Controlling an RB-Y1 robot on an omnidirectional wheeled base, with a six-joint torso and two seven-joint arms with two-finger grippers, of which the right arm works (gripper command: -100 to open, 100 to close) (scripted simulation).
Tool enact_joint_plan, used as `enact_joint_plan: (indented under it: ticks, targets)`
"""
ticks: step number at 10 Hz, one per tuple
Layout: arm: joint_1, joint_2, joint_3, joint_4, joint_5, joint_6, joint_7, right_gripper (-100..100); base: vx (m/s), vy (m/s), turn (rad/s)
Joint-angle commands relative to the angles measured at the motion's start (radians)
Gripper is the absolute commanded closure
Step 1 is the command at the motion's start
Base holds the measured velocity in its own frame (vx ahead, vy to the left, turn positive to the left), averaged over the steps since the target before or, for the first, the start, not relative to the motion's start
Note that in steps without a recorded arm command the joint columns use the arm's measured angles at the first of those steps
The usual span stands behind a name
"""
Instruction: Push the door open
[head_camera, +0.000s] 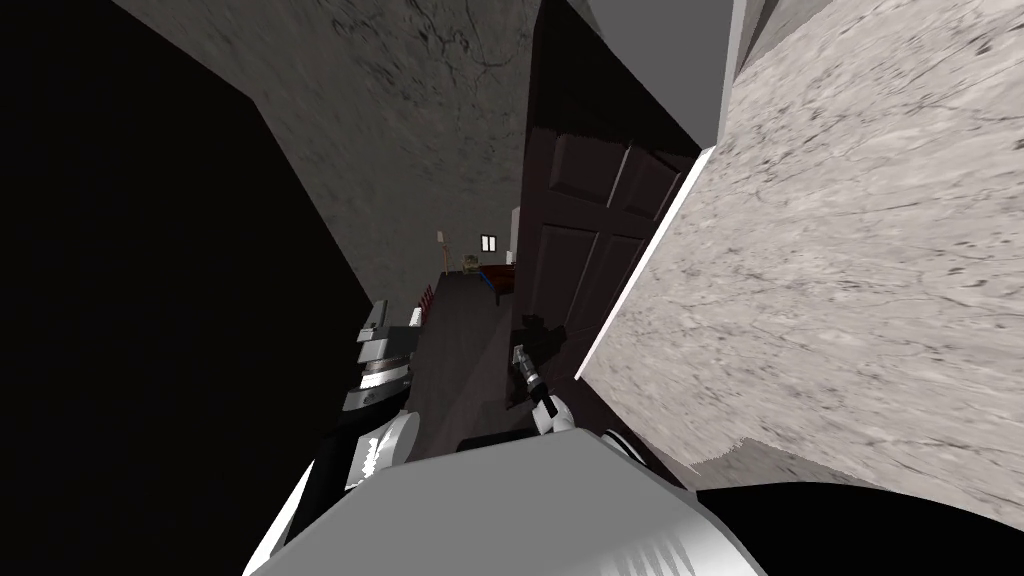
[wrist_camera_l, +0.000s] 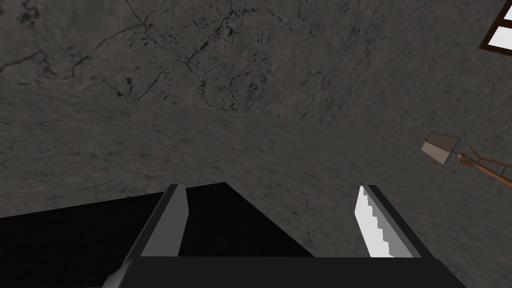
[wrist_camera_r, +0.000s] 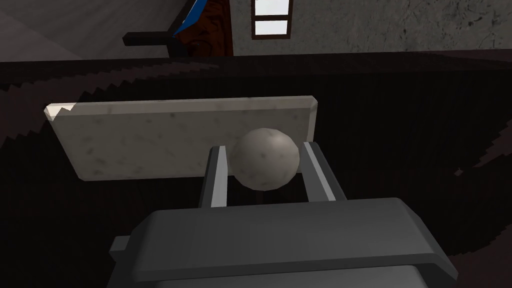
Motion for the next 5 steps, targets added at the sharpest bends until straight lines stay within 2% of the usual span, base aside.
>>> enact_joint_plan:
  ticks: [1,3,4,5]
  targets:
    - [-0.007,-0.016,-0.031,0.013,-0.015,-0.011,0.007,100,0.135,0.098,-0.041]
    - [-0.008,-0.019,-0.051,0.015,-0.025,-0.01,0.015,100,0.168,0.115,-0.056]
    - [-0.008,-0.019,-0.051,-0.001,-0.025,-0.01,0.015,100,0.126,0.087,-0.044]
    - [-0.008,-0.019,-0.051,0.015,-0.025,-0.01,0.015,100,0.069,0.024,0.019]
